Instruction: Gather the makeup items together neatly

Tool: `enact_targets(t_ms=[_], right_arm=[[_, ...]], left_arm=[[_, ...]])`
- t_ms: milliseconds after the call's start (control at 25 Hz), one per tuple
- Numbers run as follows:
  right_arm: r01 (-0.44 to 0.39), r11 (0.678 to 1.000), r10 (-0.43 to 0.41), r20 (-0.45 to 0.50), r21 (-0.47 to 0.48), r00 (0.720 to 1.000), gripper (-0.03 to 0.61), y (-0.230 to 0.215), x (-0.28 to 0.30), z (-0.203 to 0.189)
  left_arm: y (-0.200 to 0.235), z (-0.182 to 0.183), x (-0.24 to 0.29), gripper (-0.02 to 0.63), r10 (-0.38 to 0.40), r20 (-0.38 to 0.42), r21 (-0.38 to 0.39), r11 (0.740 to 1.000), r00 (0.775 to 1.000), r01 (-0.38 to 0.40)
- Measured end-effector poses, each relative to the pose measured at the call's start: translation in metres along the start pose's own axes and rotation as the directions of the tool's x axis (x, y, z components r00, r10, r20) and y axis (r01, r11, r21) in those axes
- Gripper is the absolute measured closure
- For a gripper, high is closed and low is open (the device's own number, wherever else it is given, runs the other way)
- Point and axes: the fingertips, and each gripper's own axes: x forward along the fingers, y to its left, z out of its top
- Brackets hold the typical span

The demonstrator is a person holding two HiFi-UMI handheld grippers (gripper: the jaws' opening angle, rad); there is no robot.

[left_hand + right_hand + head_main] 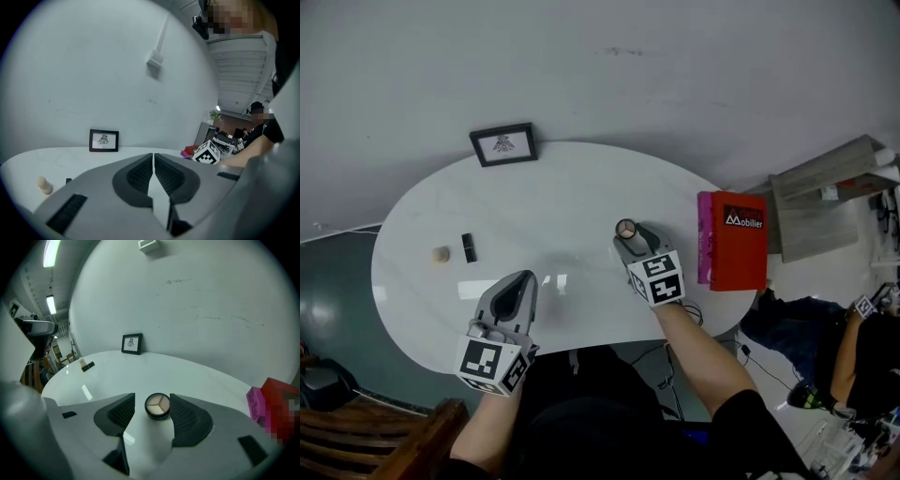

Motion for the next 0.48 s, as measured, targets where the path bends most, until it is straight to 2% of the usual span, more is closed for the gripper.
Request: enact_targets(t_ms=[160,480], right_arm=[[0.005,1.0,-0.005,-0.019,0.005,1.0,0.365,-0.005,0.011,-0.005],[0.027,1.0,-0.027,-0.081,-0.004,0.996,0.365,-0.009,0.029,-0.018]], left_arm=[[0.003,-0.009,0.003,0.591,0.016,-0.019,-0.03,0.999,1.0,-0.017],[0.008,-0.003,0.001,0.592,0.04,-0.019,-0.022,0.999,0.999,-0.04]])
